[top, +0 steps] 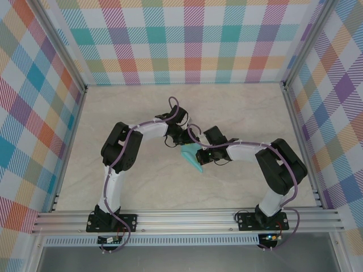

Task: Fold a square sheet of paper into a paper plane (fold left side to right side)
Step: Third fold the triangle at the center of the table.

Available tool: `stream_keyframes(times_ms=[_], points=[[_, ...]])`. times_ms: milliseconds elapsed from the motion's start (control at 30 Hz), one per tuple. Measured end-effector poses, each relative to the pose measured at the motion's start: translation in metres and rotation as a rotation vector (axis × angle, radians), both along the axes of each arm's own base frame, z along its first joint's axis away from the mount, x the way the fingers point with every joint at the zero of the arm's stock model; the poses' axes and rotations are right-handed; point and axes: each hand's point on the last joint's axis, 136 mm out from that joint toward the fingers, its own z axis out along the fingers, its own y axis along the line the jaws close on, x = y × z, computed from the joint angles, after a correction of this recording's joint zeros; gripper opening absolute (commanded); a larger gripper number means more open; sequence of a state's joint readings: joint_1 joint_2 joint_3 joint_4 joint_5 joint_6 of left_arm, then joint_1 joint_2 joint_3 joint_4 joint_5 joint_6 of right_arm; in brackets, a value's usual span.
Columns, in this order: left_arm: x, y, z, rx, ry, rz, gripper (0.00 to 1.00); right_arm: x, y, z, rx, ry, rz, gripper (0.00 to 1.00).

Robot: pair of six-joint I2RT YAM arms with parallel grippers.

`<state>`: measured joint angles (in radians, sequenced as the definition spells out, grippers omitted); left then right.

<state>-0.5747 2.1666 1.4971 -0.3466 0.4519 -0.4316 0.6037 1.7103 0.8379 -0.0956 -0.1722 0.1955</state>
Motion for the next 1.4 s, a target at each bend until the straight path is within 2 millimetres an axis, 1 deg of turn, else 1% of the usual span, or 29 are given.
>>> stream_keyframes(times_ms=[200,300,433,500,567,600,633,700,767,833,900,967,1033,1133,1200,1300,1400], points=[[-0.001,-0.003,0.005,0.002,0.0,-0.009,0.3,0.0,-0.001,-0.001,-0.004,0.001,-0.001,0.0],[-0.001,-0.001,0.009,0.022,0.012,-0.01,0.35,0.0,-0.001,-0.001,-0.004,0.002,-0.001,0.0],[0.01,0.004,0.023,0.027,0.006,0.001,0.42,0.0,-0.001,-0.001,-0.005,0.002,-0.001,0.0],[0.019,0.008,0.033,0.021,-0.008,0.011,0.43,0.0,-0.001,-0.001,-0.005,0.002,-0.001,0.0],[0.03,0.015,0.041,0.014,-0.022,0.031,0.41,0.0,-0.001,-0.002,-0.005,0.003,0.0,0.0],[0.036,0.02,0.044,0.012,-0.03,0.043,0.38,0.0,-0.001,-0.002,-0.005,0.003,0.0,0.0],[0.039,0.027,0.046,0.015,-0.034,0.055,0.32,0.0,-0.001,-0.002,-0.005,0.003,0.0,0.0],[0.041,0.038,0.048,0.025,-0.042,0.073,0.23,0.0,-0.001,-0.002,-0.005,0.003,0.0,0.0],[0.03,0.052,0.049,0.035,-0.037,0.091,0.16,0.0,-0.001,-0.002,-0.005,0.003,0.0,0.0],[0.01,0.065,0.048,0.034,-0.022,0.109,0.12,-0.001,-0.001,-0.002,-0.005,0.003,0.0,0.0],[-0.012,0.071,0.045,0.015,-0.006,0.12,0.1,-0.001,-0.001,-0.002,-0.007,0.002,0.003,0.0],[-0.031,0.071,0.042,-0.008,0.016,0.122,0.09,0.0,-0.001,-0.001,-0.008,-0.001,0.009,0.0],[-0.045,0.065,0.036,-0.042,0.036,0.115,0.09,-0.001,-0.001,-0.001,-0.012,-0.002,0.015,0.0],[-0.059,0.048,0.031,-0.091,0.055,0.09,0.09,-0.001,-0.001,-0.002,-0.015,0.0,0.019,0.0],[-0.067,0.036,0.032,-0.117,0.06,0.072,0.09,0.0,-0.001,-0.002,-0.017,0.001,0.019,0.0],[-0.07,0.018,0.038,-0.16,0.04,0.048,0.09,-0.002,0.001,-0.002,-0.019,0.005,0.024,0.0],[-0.07,0.008,0.038,-0.186,0.034,0.04,0.09,-0.002,0.001,-0.002,-0.022,0.007,0.026,0.0]])
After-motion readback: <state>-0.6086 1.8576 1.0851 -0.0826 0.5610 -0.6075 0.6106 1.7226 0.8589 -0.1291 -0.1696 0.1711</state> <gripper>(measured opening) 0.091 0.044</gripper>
